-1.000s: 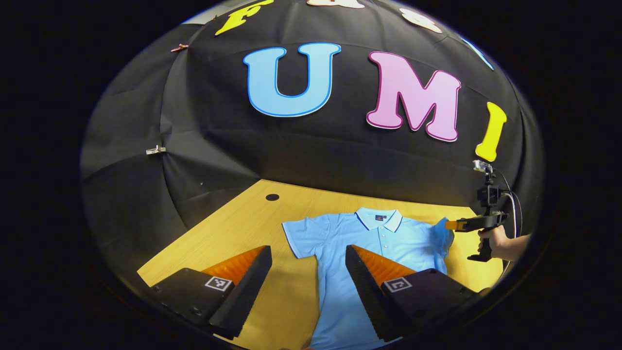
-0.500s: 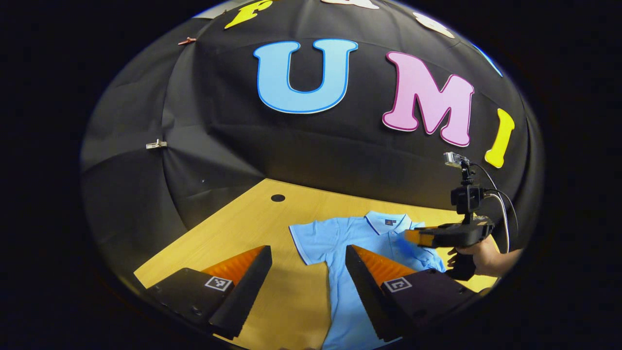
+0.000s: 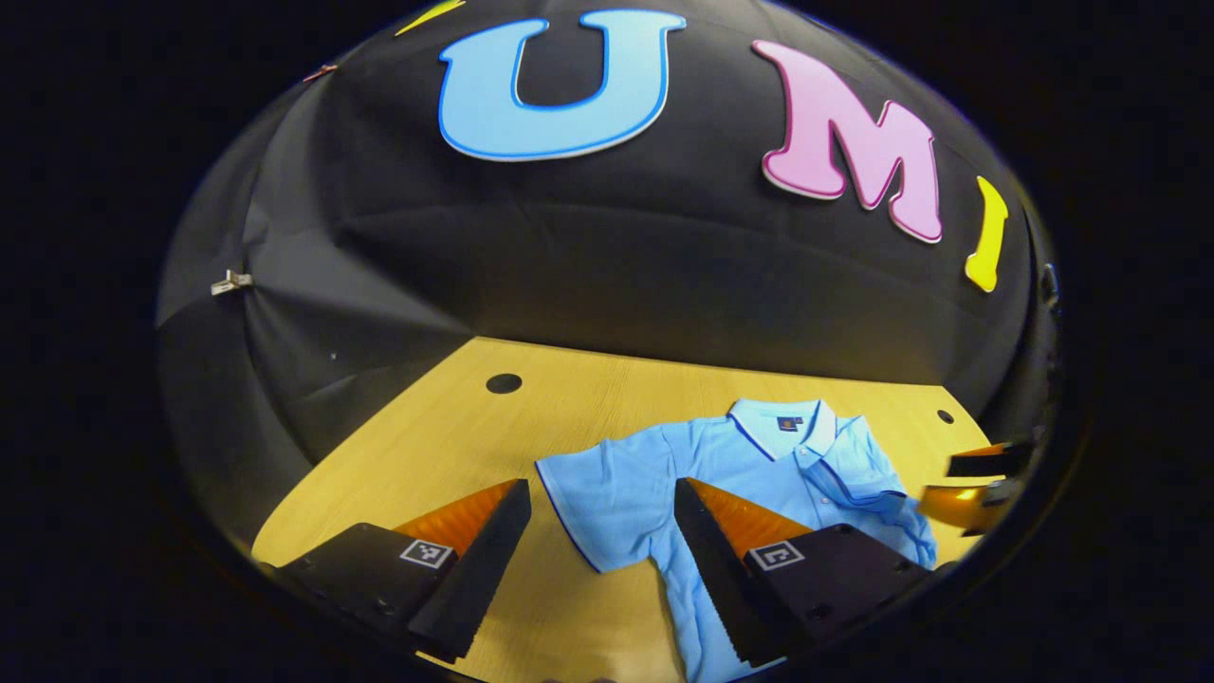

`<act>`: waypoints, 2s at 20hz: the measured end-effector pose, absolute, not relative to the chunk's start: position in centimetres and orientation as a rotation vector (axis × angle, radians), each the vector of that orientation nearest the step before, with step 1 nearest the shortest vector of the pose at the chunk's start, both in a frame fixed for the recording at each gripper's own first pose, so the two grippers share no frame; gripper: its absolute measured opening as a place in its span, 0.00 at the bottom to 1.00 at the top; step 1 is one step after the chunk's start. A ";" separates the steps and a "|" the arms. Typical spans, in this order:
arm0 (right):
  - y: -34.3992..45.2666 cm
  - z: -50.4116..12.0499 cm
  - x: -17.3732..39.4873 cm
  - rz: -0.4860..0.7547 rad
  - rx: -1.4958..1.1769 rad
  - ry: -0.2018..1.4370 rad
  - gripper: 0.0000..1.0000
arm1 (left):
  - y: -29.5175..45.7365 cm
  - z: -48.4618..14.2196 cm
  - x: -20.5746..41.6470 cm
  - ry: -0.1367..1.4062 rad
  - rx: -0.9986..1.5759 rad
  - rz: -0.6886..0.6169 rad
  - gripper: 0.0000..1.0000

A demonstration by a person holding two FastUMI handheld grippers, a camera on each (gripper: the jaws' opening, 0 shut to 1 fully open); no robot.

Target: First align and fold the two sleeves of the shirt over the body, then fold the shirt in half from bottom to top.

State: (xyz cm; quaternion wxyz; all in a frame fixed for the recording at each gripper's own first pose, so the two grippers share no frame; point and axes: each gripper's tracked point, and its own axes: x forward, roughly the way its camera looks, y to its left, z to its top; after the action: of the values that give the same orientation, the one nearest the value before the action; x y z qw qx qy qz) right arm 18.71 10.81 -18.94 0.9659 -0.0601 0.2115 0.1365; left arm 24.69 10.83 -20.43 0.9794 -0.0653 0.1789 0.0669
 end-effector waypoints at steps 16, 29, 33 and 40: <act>1.1 -19.4 11.8 0.123 -0.044 0.480 0.98 | 14.6 -28.8 34.7 0.549 -0.082 0.133 0.98; -0.3 -21.0 11.7 0.091 0.007 0.493 0.98 | 12.0 -28.0 36.2 0.504 -0.097 0.093 0.06; -0.9 -20.6 10.7 0.086 0.011 0.483 0.98 | 8.8 -23.9 35.9 0.460 -0.089 0.087 0.06; -1.2 -20.0 8.2 0.069 0.026 0.474 0.98 | -5.1 -19.9 34.8 0.459 -0.180 -0.085 0.06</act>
State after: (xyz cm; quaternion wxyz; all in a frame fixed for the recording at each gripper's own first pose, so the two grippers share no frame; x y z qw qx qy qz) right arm 8.19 -1.20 -19.96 0.9714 0.0129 0.2348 0.0340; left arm 34.75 -5.08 -19.92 0.9689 -0.0891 0.2271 -0.0421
